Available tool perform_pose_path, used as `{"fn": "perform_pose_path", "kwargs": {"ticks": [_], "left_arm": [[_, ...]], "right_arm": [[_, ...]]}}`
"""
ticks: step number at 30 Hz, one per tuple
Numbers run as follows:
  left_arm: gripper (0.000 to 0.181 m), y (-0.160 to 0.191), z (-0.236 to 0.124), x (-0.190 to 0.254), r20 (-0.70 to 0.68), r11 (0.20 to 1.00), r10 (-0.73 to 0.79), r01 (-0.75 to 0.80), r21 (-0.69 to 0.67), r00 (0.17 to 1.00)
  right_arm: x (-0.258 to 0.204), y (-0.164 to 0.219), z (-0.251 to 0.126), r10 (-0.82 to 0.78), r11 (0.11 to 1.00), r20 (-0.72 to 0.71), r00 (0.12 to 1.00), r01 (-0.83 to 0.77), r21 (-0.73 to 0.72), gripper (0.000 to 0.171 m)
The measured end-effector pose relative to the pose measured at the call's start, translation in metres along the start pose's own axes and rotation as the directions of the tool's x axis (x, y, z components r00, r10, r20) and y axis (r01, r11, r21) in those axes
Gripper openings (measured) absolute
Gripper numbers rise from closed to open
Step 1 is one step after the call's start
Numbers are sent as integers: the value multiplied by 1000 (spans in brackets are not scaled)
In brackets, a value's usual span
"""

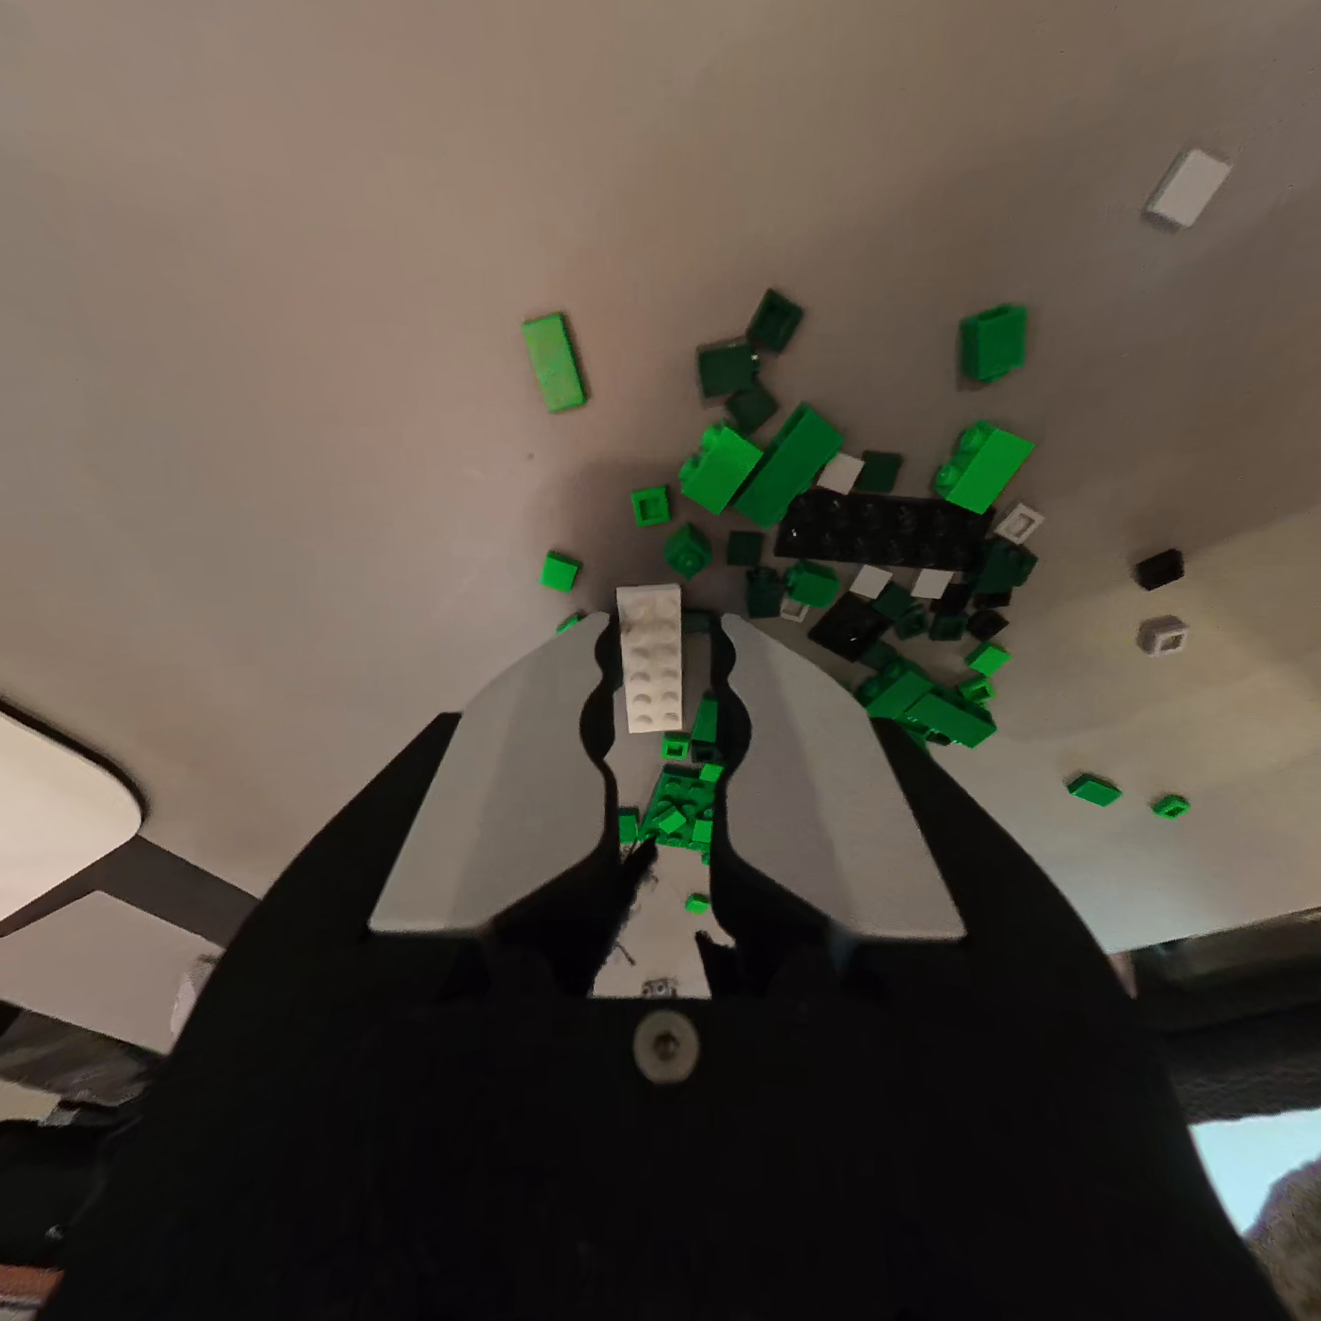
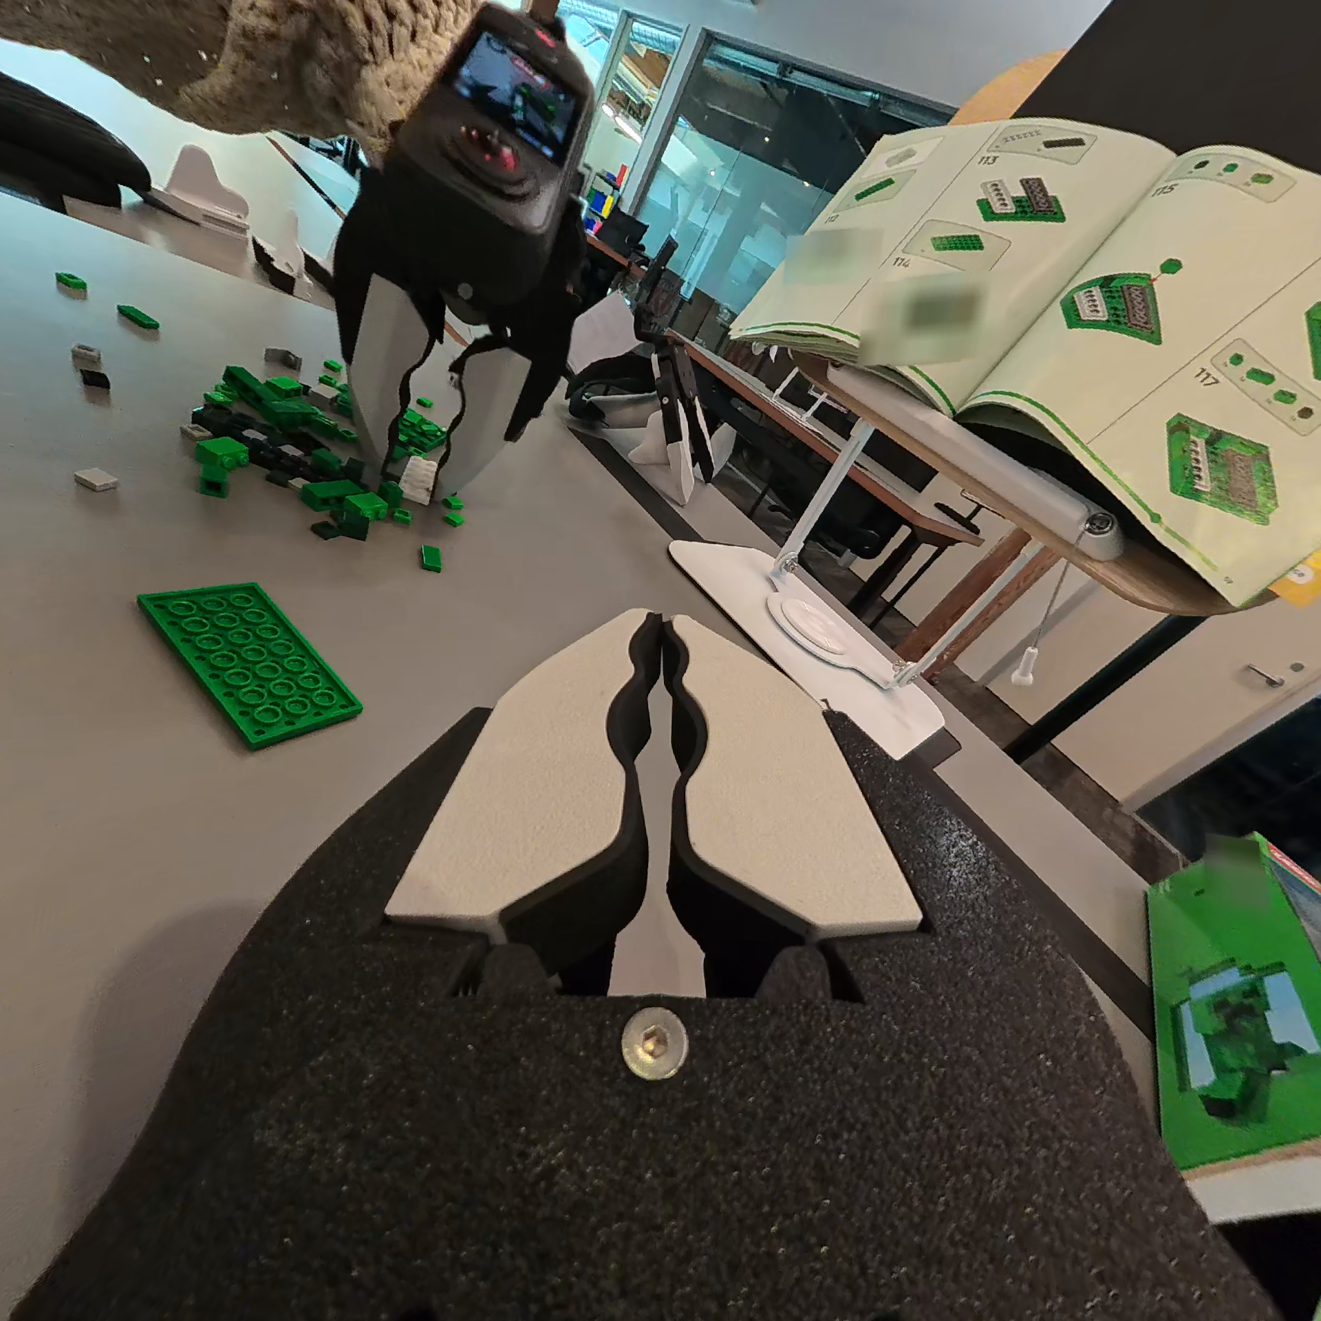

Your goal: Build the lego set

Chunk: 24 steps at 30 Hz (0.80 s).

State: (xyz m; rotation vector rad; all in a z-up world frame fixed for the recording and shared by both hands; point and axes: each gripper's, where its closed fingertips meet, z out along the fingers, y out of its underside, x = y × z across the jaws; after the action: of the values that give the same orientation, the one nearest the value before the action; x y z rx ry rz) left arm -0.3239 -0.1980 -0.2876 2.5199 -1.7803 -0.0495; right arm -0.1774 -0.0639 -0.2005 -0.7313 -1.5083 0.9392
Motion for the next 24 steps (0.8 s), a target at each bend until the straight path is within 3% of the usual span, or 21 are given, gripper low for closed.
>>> {"fn": "perform_pose_path", "kwargs": {"ticks": [5,24], "left_arm": [[24,-7,-7,-3,-2,999,-30,30,44,1000],[25,10,-5,-3,-21,999,-39,39,-16,999]], "right_arm": [[0,0,0,-1,1000,2,1000,1,-2,0],[-2,0,1,-8,1000,7,1000,8,-5,0]]}}
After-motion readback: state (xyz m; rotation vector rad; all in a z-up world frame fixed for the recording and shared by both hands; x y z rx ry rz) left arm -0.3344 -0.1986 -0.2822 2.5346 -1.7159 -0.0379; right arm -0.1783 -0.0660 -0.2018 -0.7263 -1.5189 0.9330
